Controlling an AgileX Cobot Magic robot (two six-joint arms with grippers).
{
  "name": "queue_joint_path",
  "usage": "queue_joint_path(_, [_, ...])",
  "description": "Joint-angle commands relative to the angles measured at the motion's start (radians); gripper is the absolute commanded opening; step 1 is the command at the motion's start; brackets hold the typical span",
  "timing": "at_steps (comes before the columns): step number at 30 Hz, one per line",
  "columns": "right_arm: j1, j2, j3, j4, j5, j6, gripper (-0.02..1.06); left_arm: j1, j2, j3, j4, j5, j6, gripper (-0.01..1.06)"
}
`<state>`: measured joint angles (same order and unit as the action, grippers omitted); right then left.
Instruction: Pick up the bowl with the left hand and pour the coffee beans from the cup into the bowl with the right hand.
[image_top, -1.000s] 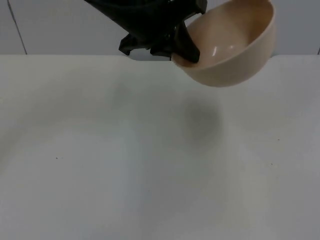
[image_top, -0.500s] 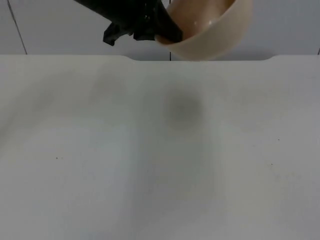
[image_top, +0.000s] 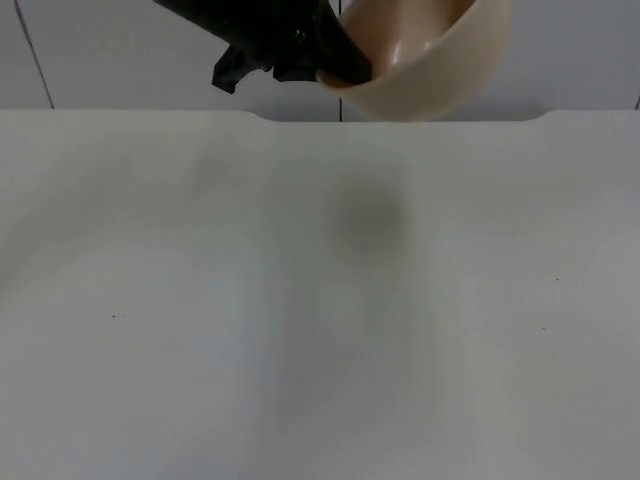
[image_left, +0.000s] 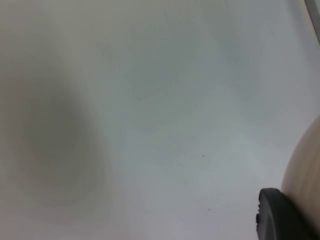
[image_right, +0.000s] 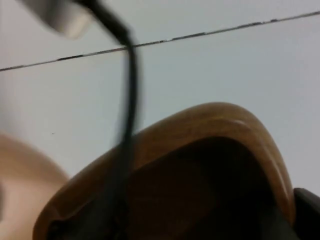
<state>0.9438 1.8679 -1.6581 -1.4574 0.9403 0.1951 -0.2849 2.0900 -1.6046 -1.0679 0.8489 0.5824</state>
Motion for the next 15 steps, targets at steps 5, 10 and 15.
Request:
queue_joint_path(5, [-0.007,0.003,0.093,-0.134,-0.003,0.125,0.0,-0.004,0.002,-0.007,0.042,-0.029,-0.03,0.0])
queue_joint_path(10, [-0.018,0.0,0.099,-0.165,-0.019,0.178,0.0,-0.004,0.004,-0.007,0.062,-0.041,-0.027,0.0])
queue_joint_path(15, [-0.027,0.0,0.099,-0.186,-0.017,0.181,0.0,-0.004,0.004,-0.007,0.062,-0.041,-0.027,0.0])
